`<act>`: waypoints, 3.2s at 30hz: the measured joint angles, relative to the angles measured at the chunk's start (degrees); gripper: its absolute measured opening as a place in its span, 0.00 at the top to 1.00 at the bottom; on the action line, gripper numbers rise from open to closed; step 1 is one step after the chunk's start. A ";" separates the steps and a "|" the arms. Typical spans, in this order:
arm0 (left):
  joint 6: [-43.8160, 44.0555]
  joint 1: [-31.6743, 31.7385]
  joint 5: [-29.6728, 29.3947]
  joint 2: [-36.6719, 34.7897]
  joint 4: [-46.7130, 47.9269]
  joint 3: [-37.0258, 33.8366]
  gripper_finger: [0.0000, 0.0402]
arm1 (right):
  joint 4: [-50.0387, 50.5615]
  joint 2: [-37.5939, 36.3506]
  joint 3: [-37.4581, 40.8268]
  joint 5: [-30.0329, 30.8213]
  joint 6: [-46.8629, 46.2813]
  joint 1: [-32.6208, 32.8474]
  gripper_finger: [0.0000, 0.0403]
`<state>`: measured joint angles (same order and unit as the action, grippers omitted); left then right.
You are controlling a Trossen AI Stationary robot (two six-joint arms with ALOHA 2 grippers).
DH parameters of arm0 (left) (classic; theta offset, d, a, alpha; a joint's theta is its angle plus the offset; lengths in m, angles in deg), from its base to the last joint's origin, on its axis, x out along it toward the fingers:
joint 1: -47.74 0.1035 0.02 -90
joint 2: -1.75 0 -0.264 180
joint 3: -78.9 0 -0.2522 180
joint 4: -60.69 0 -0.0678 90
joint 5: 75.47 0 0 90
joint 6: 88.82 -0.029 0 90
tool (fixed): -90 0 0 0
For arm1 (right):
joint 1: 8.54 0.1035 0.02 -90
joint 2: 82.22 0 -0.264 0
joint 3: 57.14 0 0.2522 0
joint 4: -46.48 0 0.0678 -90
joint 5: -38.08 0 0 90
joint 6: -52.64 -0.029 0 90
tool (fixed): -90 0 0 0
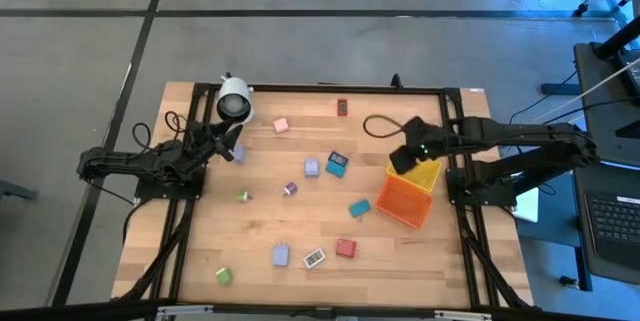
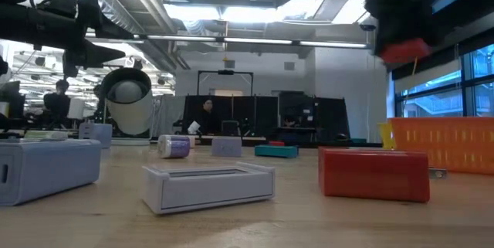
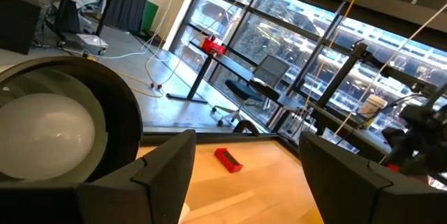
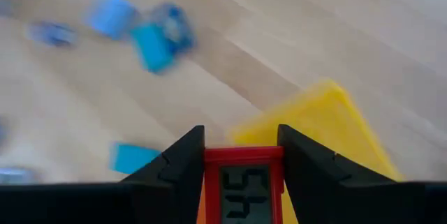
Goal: Pick & Place Office items
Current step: Put the bottom red digital timer into the yellow basket, then put the red digital timer into the yellow basket
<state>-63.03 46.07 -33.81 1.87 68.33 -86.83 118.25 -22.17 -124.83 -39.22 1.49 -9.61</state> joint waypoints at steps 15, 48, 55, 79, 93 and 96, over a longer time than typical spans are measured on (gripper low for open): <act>-0.01 0.01 0.03 0.02 0.10 0.00 0.37 | -0.97 0.36 18.50 2.77 -14.21 -1.00 0.59; -0.01 0.01 0.02 0.02 0.10 0.00 0.37 | -10.34 0.34 23.60 8.91 -18.63 -0.97 0.40; -0.01 0.00 0.01 0.02 0.10 -0.01 0.37 | -10.49 0.34 13.67 14.59 -11.78 -0.97 0.41; -0.01 0.00 -0.01 0.03 0.12 0.01 0.37 | -34.13 10.89 1.67 20.46 9.98 -7.00 0.41; -0.01 0.00 0.01 0.04 0.11 0.00 0.37 | -56.77 29.79 1.69 12.14 14.11 -14.87 0.41; -0.01 0.00 0.01 0.04 0.11 0.00 0.37 | -58.15 33.78 1.69 9.14 12.13 -17.47 0.41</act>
<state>-63.04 46.07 -33.81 1.91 68.44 -86.83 60.11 11.61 -123.15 -30.08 13.62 -27.08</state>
